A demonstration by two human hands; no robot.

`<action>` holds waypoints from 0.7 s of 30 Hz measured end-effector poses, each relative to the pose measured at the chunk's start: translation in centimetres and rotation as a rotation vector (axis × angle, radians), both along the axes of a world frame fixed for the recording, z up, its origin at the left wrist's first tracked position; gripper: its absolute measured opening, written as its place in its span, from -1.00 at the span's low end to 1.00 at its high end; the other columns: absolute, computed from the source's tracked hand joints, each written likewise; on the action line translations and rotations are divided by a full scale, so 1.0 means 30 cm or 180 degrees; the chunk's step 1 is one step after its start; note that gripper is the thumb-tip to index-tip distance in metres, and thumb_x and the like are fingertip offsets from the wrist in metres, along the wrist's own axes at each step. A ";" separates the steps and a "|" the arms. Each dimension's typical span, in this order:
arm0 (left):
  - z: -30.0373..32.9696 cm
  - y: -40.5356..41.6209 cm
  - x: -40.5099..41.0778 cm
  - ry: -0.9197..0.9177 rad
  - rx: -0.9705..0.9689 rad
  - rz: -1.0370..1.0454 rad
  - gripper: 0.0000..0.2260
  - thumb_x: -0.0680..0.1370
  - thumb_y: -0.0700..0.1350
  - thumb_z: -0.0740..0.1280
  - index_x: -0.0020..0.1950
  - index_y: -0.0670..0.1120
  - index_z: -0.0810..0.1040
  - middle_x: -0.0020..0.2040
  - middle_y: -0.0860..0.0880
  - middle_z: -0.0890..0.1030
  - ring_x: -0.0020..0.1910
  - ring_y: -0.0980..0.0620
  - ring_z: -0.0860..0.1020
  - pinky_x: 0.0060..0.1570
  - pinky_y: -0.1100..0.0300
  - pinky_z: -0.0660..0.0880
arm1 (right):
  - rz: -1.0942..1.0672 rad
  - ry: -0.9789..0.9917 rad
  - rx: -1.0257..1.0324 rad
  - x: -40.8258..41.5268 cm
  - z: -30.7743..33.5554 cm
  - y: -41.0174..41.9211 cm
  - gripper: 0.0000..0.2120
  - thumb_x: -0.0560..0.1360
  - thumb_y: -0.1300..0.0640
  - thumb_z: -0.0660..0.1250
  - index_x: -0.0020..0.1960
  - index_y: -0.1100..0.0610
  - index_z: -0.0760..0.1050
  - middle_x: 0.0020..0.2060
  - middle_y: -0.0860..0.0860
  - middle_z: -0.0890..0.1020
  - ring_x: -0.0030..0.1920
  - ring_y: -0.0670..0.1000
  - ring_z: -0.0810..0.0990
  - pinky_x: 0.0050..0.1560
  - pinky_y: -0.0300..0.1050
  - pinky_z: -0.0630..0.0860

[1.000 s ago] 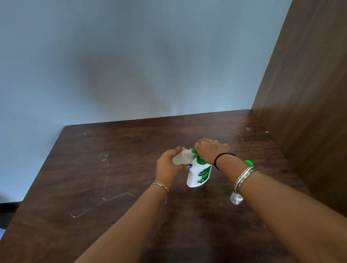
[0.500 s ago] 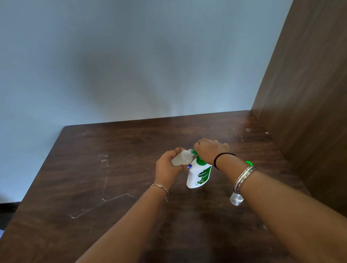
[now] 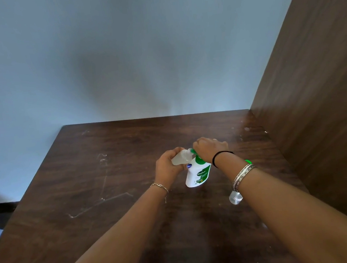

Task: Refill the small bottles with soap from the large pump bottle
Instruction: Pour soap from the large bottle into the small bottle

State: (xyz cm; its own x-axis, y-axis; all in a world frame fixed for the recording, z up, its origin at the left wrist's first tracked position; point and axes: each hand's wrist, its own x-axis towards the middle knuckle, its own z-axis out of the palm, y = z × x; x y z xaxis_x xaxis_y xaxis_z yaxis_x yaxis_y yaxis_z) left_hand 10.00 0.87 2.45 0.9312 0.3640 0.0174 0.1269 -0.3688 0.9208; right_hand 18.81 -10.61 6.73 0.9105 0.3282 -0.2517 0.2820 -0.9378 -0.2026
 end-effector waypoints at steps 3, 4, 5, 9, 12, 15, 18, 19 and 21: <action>-0.002 0.004 0.000 -0.0037 -0.0007 0.0009 -0.59 0.33 -0.25 0.48 0.16 -0.13 0.55 0.10 -0.09 0.59 0.00 0.10 0.50 -0.15 0.54 0.40 | 0.0132 -0.0034 -0.0061 0.002 0.017 0.001 -0.67 0.55 0.08 -0.02 0.11 0.09 0.47 0.11 0.07 0.56 0.11 0.13 0.51 0.10 0.07 0.31; -0.003 0.006 0.000 -0.0037 -0.0002 0.0013 -0.59 0.33 -0.25 0.49 0.16 -0.12 0.55 0.10 -0.08 0.59 0.00 0.10 0.50 -0.15 0.53 0.40 | 0.0193 -0.0072 -0.0100 0.001 0.023 0.001 -0.68 0.56 0.09 -0.01 0.11 0.10 0.48 0.10 0.07 0.56 0.11 0.13 0.52 0.11 0.08 0.31; -0.005 0.008 0.000 -0.0034 -0.0001 0.0019 -0.59 0.33 -0.24 0.49 0.16 -0.12 0.55 0.10 -0.08 0.59 0.00 0.10 0.50 -0.13 0.50 0.39 | 0.0240 -0.0100 -0.0122 -0.001 0.027 0.000 -0.69 0.57 0.11 0.00 0.11 0.11 0.48 0.09 0.07 0.55 0.11 0.14 0.51 0.11 0.09 0.32; -0.012 0.013 -0.001 -0.0026 -0.0036 0.0043 -0.58 0.33 -0.25 0.49 0.17 -0.13 0.54 0.11 -0.09 0.59 0.01 0.09 0.50 -0.04 0.38 0.40 | 0.0275 -0.0146 -0.0104 -0.009 0.033 0.002 -0.70 0.58 0.12 0.00 0.12 0.12 0.48 0.11 0.07 0.54 0.12 0.13 0.51 0.10 0.07 0.31; -0.017 0.012 -0.004 -0.0036 -0.0029 0.0020 -0.58 0.33 -0.24 0.49 0.17 -0.13 0.54 0.10 -0.07 0.58 0.01 0.10 0.49 -0.06 0.41 0.38 | 0.0287 -0.0109 -0.0114 -0.012 0.030 0.002 -0.71 0.59 0.13 0.01 0.13 0.13 0.48 0.14 0.07 0.52 0.14 0.14 0.50 0.12 0.08 0.32; -0.022 0.010 -0.001 -0.0049 -0.0034 0.0024 -0.57 0.33 -0.24 0.50 0.17 -0.13 0.54 0.10 -0.06 0.58 0.01 0.10 0.49 -0.05 0.39 0.37 | 0.0209 -0.0111 -0.0093 -0.017 0.015 -0.003 -0.69 0.57 0.11 -0.02 0.12 0.11 0.47 0.15 0.06 0.52 0.15 0.14 0.50 0.14 0.08 0.32; -0.019 0.009 0.005 -0.0071 -0.0022 0.0023 -0.58 0.31 -0.21 0.52 0.15 -0.11 0.56 0.06 -0.05 0.60 -0.01 0.10 0.51 -0.14 0.52 0.38 | 0.0109 -0.0050 -0.0052 -0.012 0.007 -0.001 -0.67 0.57 0.09 -0.04 0.11 0.09 0.47 0.14 0.06 0.53 0.14 0.13 0.50 0.16 0.09 0.33; -0.020 0.010 0.006 -0.0076 -0.0028 0.0031 -0.58 0.30 -0.21 0.52 0.14 -0.10 0.56 0.05 -0.04 0.60 -0.02 0.10 0.51 -0.16 0.56 0.39 | 0.0113 -0.0016 -0.0062 -0.010 0.005 0.000 -0.67 0.56 0.09 -0.04 0.11 0.10 0.46 0.14 0.06 0.54 0.14 0.13 0.50 0.16 0.09 0.33; -0.022 0.013 0.006 -0.0093 -0.0055 0.0035 -0.59 0.30 -0.22 0.52 0.13 -0.10 0.57 0.02 -0.01 0.59 -0.02 0.09 0.52 -0.16 0.57 0.39 | 0.0114 0.0012 -0.0032 -0.005 0.006 0.000 -0.68 0.55 0.08 -0.04 0.09 0.09 0.46 0.13 0.06 0.54 0.12 0.12 0.50 0.14 0.09 0.32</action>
State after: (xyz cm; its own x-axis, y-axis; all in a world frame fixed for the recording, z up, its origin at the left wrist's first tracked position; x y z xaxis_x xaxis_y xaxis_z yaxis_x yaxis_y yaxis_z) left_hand 10.18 1.26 1.78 0.9264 0.3746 0.0382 0.1039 -0.3516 0.9304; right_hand 18.66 -10.61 6.91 0.8972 0.3581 -0.2585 0.3148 -0.9291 -0.1942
